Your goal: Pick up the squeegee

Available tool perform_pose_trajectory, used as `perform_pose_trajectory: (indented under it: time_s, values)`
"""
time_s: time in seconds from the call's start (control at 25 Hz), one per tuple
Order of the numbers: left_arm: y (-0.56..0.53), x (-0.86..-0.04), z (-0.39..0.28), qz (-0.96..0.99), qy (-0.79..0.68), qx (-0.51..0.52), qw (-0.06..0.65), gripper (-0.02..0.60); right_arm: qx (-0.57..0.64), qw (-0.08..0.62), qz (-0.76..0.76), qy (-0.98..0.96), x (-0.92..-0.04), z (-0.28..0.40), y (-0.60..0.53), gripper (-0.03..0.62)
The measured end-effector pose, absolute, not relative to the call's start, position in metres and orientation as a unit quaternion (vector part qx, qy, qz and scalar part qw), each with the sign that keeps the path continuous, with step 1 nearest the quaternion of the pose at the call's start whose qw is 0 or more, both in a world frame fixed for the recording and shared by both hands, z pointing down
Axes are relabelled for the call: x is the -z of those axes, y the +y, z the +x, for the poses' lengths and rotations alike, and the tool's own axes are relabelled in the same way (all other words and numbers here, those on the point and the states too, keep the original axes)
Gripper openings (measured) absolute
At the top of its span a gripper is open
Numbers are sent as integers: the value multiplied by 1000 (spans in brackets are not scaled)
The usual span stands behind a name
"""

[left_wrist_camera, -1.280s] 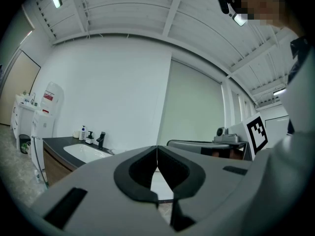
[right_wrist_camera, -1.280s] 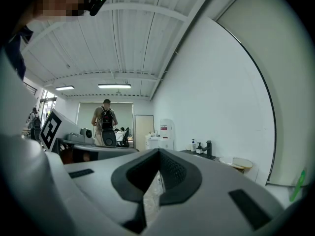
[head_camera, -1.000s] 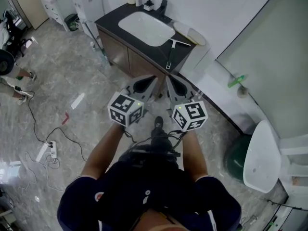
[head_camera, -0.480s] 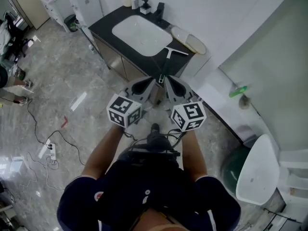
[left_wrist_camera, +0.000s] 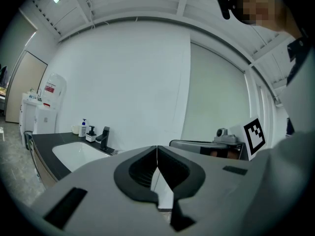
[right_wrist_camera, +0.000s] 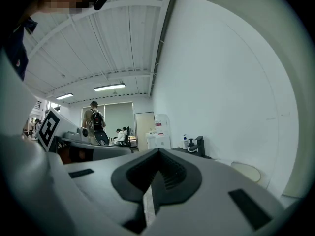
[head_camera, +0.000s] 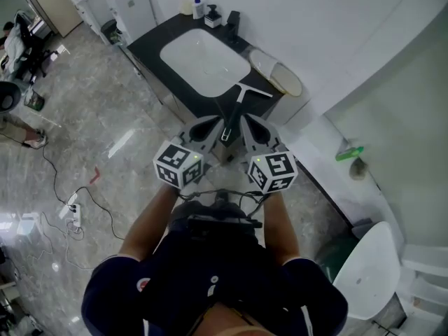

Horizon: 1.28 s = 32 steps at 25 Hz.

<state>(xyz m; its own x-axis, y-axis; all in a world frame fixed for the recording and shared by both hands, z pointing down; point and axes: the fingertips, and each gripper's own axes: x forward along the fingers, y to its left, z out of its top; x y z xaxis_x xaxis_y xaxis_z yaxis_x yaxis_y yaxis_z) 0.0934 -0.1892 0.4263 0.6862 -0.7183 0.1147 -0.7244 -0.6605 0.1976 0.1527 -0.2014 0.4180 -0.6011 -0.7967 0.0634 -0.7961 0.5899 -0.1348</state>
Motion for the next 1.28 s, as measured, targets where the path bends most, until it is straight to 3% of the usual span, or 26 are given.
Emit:
perform_pose_trajectory:
  time_s: [1.28]
  values:
    - [-301,-453,66,939,-311,-24,141,12,91,-29,-558,824,-438,139,-302,5]
